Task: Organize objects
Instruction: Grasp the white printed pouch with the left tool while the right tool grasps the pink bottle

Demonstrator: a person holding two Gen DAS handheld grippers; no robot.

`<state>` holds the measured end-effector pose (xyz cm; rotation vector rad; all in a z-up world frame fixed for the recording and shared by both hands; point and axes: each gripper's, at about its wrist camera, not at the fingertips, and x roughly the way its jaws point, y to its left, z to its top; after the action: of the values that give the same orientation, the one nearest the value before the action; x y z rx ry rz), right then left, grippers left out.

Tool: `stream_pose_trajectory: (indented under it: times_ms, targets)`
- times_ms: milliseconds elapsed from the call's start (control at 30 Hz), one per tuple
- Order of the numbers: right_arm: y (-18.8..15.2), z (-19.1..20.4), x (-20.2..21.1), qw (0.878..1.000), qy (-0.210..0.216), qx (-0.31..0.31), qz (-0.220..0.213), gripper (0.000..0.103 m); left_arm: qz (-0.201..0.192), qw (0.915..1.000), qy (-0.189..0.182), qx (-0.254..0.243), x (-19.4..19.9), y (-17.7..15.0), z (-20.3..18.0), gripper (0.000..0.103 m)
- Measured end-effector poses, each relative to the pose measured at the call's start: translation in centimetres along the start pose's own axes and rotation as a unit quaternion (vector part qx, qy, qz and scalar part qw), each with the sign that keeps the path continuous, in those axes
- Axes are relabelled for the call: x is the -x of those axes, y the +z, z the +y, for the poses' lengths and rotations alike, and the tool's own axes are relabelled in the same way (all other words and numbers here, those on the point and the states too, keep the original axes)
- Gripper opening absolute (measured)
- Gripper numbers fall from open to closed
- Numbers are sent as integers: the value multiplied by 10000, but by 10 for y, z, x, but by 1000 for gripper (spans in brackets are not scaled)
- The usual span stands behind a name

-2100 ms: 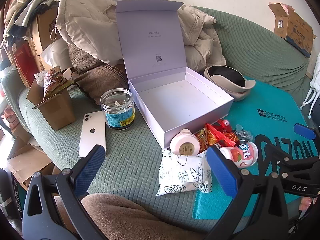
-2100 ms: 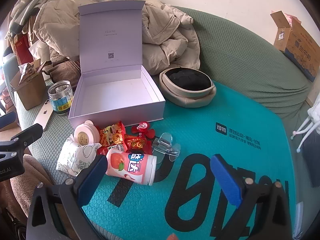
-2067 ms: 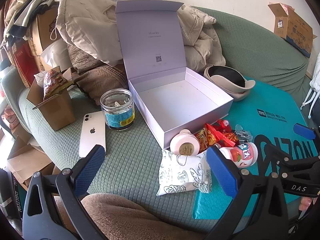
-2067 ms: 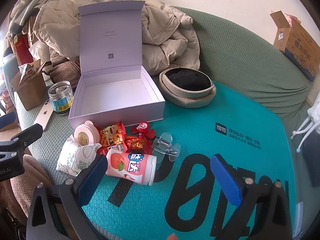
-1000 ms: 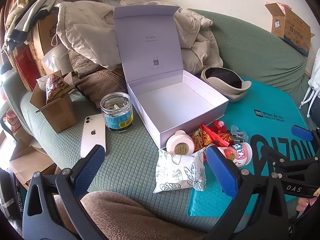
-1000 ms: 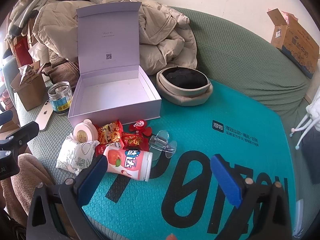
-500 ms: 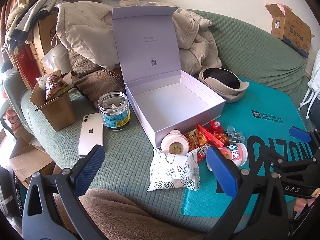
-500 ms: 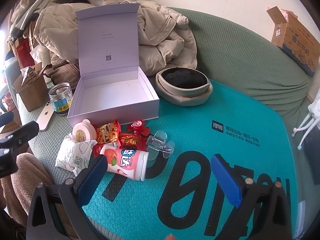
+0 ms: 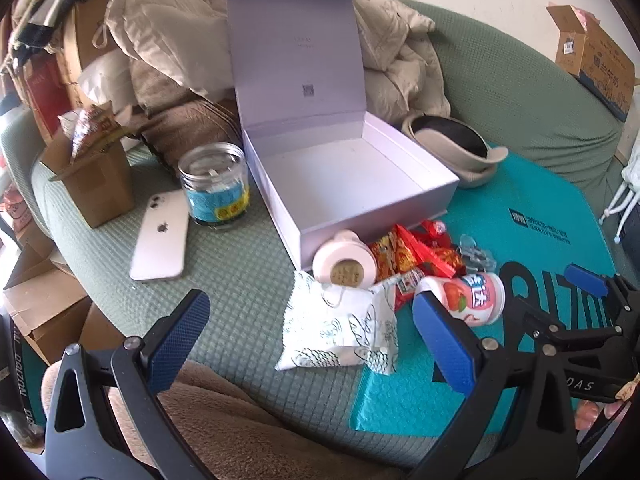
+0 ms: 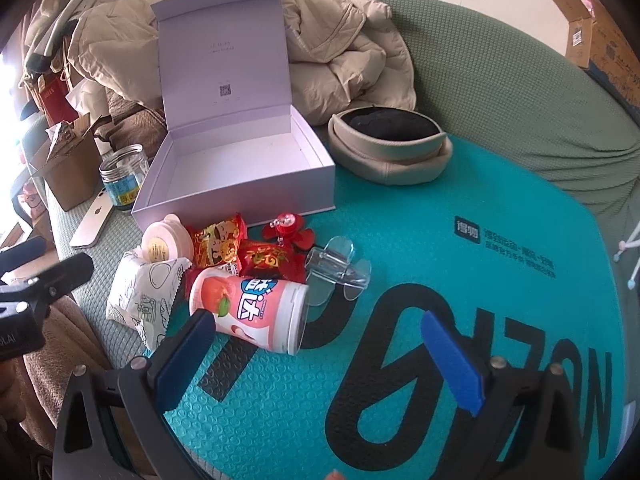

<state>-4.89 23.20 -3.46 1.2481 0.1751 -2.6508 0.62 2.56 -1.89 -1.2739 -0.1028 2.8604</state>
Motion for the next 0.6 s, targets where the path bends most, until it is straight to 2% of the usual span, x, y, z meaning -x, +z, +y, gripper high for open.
stream_pose_trajectory:
  times_ms: [400,600]
  targets:
    - [-7,9,-28,9985,485,111,247,103,380,9989,-248,-121,-32,-5,-7,102]
    - [0,7,-35,9979,589,79,254,103,722,9963,-465,85,-55,-6,-2,102]
